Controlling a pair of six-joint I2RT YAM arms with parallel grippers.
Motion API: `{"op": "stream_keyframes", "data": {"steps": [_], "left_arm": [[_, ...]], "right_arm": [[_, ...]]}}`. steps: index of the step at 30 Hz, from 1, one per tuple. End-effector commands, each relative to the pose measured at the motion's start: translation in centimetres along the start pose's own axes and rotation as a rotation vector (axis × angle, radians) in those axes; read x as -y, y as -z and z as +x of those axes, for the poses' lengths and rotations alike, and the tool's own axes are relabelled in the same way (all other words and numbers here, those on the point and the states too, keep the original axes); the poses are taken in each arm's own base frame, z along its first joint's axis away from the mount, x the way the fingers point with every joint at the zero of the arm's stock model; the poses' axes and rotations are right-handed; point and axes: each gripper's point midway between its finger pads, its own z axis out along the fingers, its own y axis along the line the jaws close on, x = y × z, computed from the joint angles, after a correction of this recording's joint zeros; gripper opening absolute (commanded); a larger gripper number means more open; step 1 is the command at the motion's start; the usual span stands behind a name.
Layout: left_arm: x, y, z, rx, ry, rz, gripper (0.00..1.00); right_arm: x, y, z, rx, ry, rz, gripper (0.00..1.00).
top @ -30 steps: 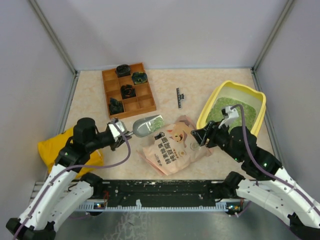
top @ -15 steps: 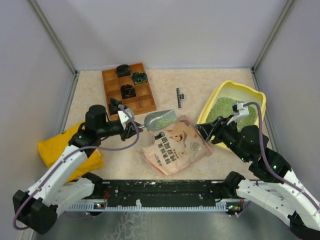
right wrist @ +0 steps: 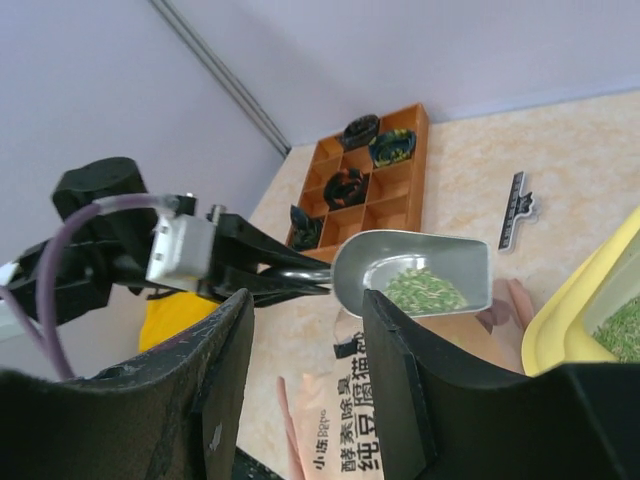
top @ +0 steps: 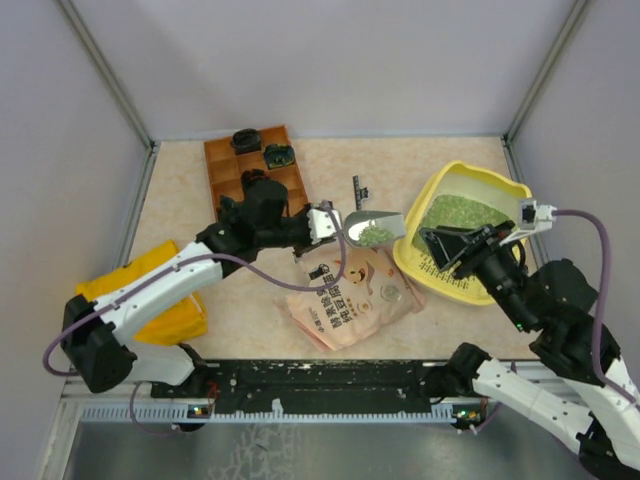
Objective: Fill the litter box with clean litter
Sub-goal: Pour the cat litter into the litter box.
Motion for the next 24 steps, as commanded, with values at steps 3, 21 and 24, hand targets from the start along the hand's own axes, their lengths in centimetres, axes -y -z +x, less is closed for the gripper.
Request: {"op": "stream_keyframes", "data": {"steps": [3, 21, 24], "left_arm": [[-3.4, -4.3, -4.1, -0.040, -0.260, -0.082, 0.00], [-3.9, -14.6, -8.2, -0.278, -0.934, -0.206, 0.00], [-3.2, -15.3, -8.6, -0.316, -1.038, -0.227, 0.00]], "right_arm": [[-1.0, 2.3, -5.6, 0.188, -0.041, -0.033, 0.47], [0.0, 4.7, -7.1, 0.280, -0.111, -0.025, 0.47], [0.1, 4.7, -7.0, 0.278, -0.110, -0.023, 0.47]]}}
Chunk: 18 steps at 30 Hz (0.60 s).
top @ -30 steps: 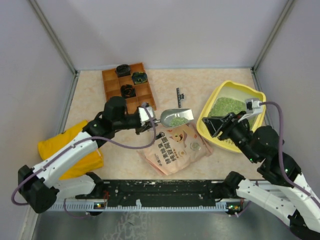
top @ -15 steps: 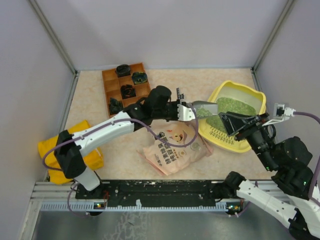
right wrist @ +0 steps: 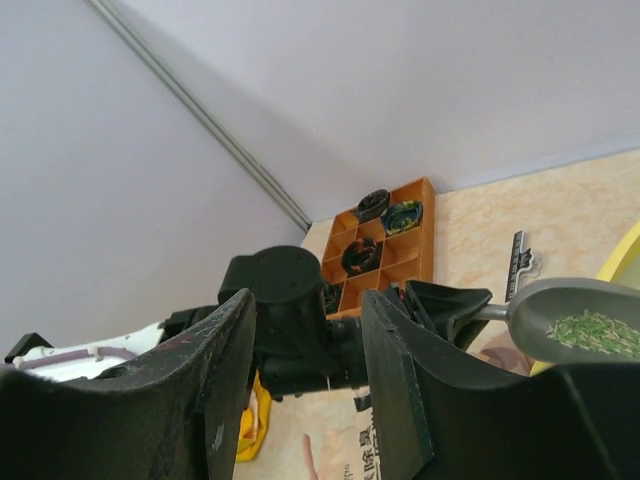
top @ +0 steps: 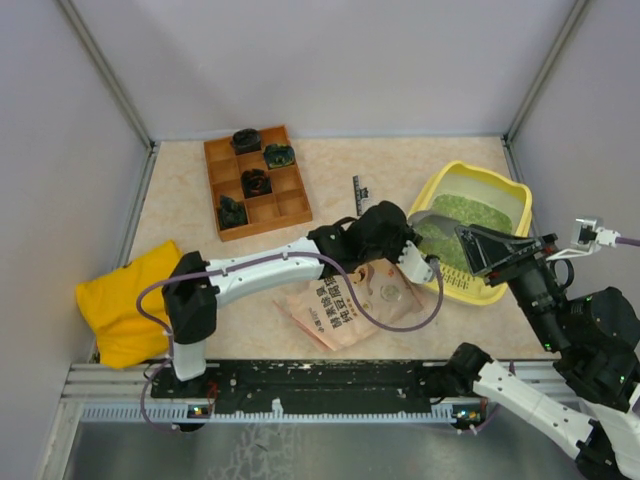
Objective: Fill the litter box with clean litter
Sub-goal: Pour the cat litter into the litter box.
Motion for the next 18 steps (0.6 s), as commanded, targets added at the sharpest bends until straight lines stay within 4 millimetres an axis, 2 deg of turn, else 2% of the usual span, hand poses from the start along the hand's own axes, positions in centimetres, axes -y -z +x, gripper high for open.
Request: {"op": "stream_keyframes", "data": {"steps": [1, 10, 18], "left_arm": [[-3.97, 0.59, -1.15, -0.097, -0.206, -0.142, 0.00], [-4.63, 0.59, -1.66, -0.238, -0.417, -0.241, 0.00], [-4.68, 0.69, -1.44, -0.301, -0.518, -0.274, 0.00]], "right_arm": [[-0.39, 0.24, -1.66, 0.059, -0.025, -0.008, 0.47], [-0.36, 0.27, -1.79, 0.063, -0.009, -0.008, 0.47], [-0.33, 0.02, -1.28, 0.052, -0.006, -0.010, 0.47]]}}
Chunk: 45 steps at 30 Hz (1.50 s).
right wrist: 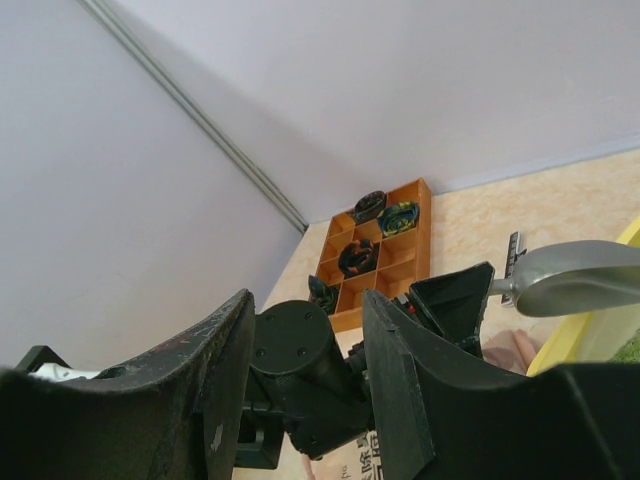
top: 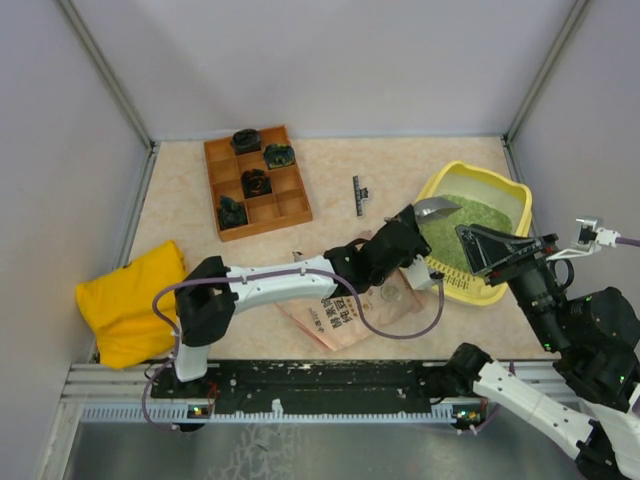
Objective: Fill the litter box with clean litter
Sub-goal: 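Pour the cat litter into the litter box, then scoop the cat litter from the cat litter bag.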
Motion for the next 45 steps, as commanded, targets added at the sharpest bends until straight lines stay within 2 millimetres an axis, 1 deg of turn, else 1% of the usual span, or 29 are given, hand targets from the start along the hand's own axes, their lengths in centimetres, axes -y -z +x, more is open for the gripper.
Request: {"op": "stream_keyframes", "data": {"steps": [1, 6, 9, 11, 14, 17, 22, 26, 27, 30, 33, 36, 37, 40, 42, 45], "left_arm": [[-2.0, 0.5, 0.7, -0.067, -0.046, -0.081, 0.00], [-2.2, 0.6, 0.8, -0.058, 0.000, -0.091, 0.00], [-2.2, 0.7, 0.7, -0.027, 0.092, -0.081, 0.00], [-1.6, 0.7, 0.9, -0.007, 0.174, -0.050, 0.00], [-1.3, 0.9, 2.1, 0.001, 0.312, -0.040, 0.00], [-0.7, 1.4, 3.4, 0.029, 0.489, -0.006, 0.00], [0.5, 3.1, 6.3, 0.062, 0.822, 0.054, 0.00], [1.7, 5.4, 9.1, 0.087, 1.039, 0.062, 0.00], [2.5, 5.9, 9.6, 0.090, 1.091, 0.073, 0.00], [4.1, 7.8, 11.8, 0.065, 1.238, 0.073, 0.00], [6.3, 9.9, 13.3, 0.022, 1.348, 0.115, 0.00], [9.2, 12.4, 14.3, -0.052, 1.408, 0.191, 0.00], [9.7, 13.6, 14.6, -0.066, 1.419, 0.198, 0.00], [11.9, 16.2, 15.3, -0.129, 1.446, 0.246, 0.00], [13.0, 18.0, 15.8, -0.168, 1.453, 0.277, 0.00], [13.8, 20.8, 16.1, -0.187, 1.453, 0.316, 0.00]], "right_arm": [[-0.5, 0.0, -1.2, 0.047, -0.010, -0.019, 0.47], [-0.7, -0.3, -1.0, 0.039, -0.006, -0.020, 0.47], [-0.8, -0.5, -0.8, 0.028, -0.003, -0.022, 0.48], [-0.7, -0.6, -0.5, 0.021, -0.006, -0.021, 0.48], [-0.4, -0.7, 0.3, 0.004, -0.007, -0.012, 0.48], [-0.1, -0.9, 1.2, -0.021, -0.002, -0.005, 0.48], [0.8, -1.1, 3.1, -0.072, 0.022, 0.020, 0.48], [1.6, -1.2, 5.0, -0.123, 0.042, 0.035, 0.49], [1.8, -1.3, 5.6, -0.137, 0.044, 0.036, 0.49], [2.2, -1.6, 7.6, -0.190, 0.047, 0.038, 0.49], [2.6, -2.0, 9.8, -0.257, 0.058, 0.040, 0.49], [3.0, -2.2, 11.6, -0.313, 0.066, 0.046, 0.49], [3.1, -2.2, 12.2, -0.330, 0.071, 0.049, 0.49], [3.8, -2.4, 13.6, -0.364, 0.082, 0.064, 0.49], [4.2, -2.4, 14.2, -0.383, 0.090, 0.079, 0.49], [4.7, -2.5, 15.0, -0.406, 0.102, 0.099, 0.49]]}}
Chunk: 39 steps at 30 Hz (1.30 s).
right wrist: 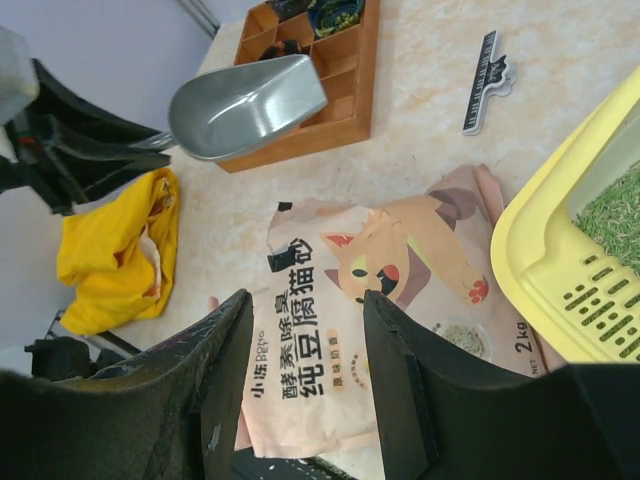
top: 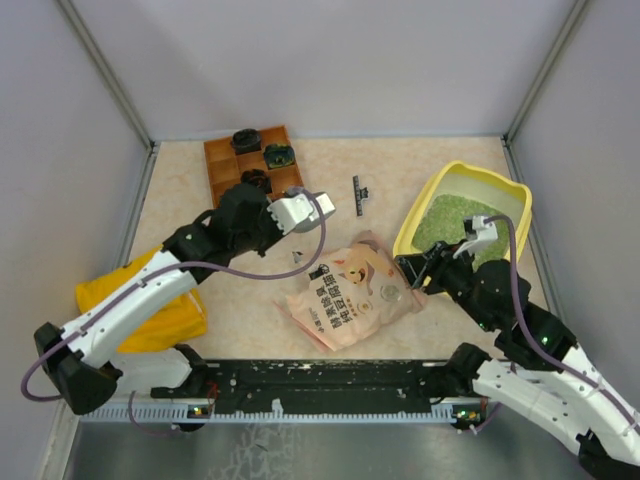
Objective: Fill the litter box with clean litter
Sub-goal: 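Scoop the cat litter from the cat litter bag.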
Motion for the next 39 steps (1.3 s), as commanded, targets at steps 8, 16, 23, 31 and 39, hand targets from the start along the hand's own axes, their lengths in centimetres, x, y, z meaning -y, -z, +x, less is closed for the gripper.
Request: {"op": "stream_keyframes", "data": {"steps": [8, 16, 23, 31, 39], "left_arm": [[1.8, 8.7, 6.1, -0.139, -0.010, 0.107, 0.00], [3.7, 10.3, 8.9, -0.201, -0.057, 0.195, 0.00], [4.4, 10.3, 10.0, -0.246, -0.083, 0.238, 0.00], [5.4, 9.0, 9.4, -0.199, -0.091, 0.283, 0.00], [5.9, 5.9, 9.8, -0.208, -0.113, 0.297, 0.00]], "right_arm": [[-0.5, -2.1, 2.2, -0.088, -0.004, -0.010, 0.48], [-1.2, -2.9, 3.2, -0.119, -0.036, -0.032, 0.48], [-1.1, -2.9, 3.1, -0.117, -0.032, -0.030, 0.48], [-0.9, -2.8, 3.4, -0.117, -0.028, -0.029, 0.48], [-1.1, -2.8, 3.3, -0.115, -0.029, -0.039, 0.48]]}}
